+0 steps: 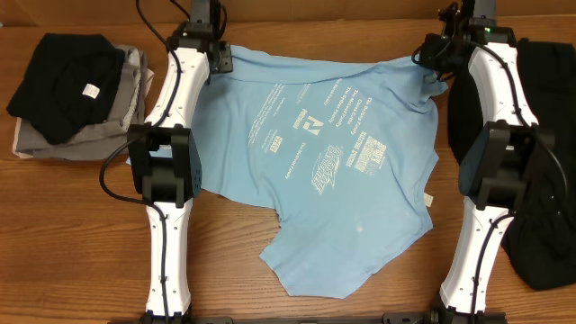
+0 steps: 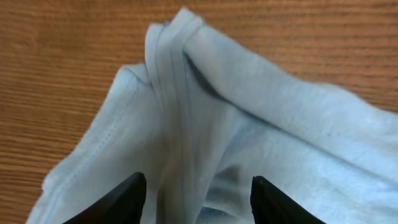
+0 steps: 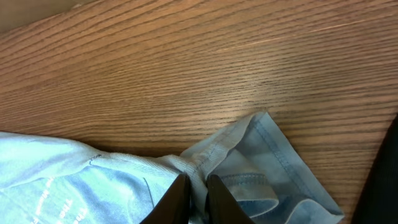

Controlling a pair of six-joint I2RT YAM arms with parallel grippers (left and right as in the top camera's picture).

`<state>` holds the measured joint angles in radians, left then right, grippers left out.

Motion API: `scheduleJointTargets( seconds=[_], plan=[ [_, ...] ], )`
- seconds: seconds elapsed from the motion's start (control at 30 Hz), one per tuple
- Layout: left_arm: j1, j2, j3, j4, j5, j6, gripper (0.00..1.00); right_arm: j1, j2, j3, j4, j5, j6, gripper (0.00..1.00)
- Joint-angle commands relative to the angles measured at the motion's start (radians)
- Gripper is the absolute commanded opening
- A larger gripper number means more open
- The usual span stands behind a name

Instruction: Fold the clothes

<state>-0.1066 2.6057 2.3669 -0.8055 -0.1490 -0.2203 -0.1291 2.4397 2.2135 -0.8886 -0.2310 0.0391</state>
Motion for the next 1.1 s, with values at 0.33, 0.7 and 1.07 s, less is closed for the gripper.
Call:
scheduleJointTargets(
  seconds=[0.33, 0.7, 1.07],
  plan=[
    [0.015, 0.024, -0.055, 0.024, -0.026, -0.069, 0.42, 0.005, 0.008, 0.003, 0.019, 0.005, 0.002, 0.13],
    [0.015, 0.006, -0.047, 0.018, -0.005, -0.082, 0.04, 0.005, 0.007, 0.003, 0.014, 0.005, 0.002, 0.04],
    [0.021, -0.217, 0.152, -0.131, -0.007, -0.093, 0.04, -0.041, -0.149, 0.101, -0.215, -0.045, 0.018, 0.04]
  ],
)
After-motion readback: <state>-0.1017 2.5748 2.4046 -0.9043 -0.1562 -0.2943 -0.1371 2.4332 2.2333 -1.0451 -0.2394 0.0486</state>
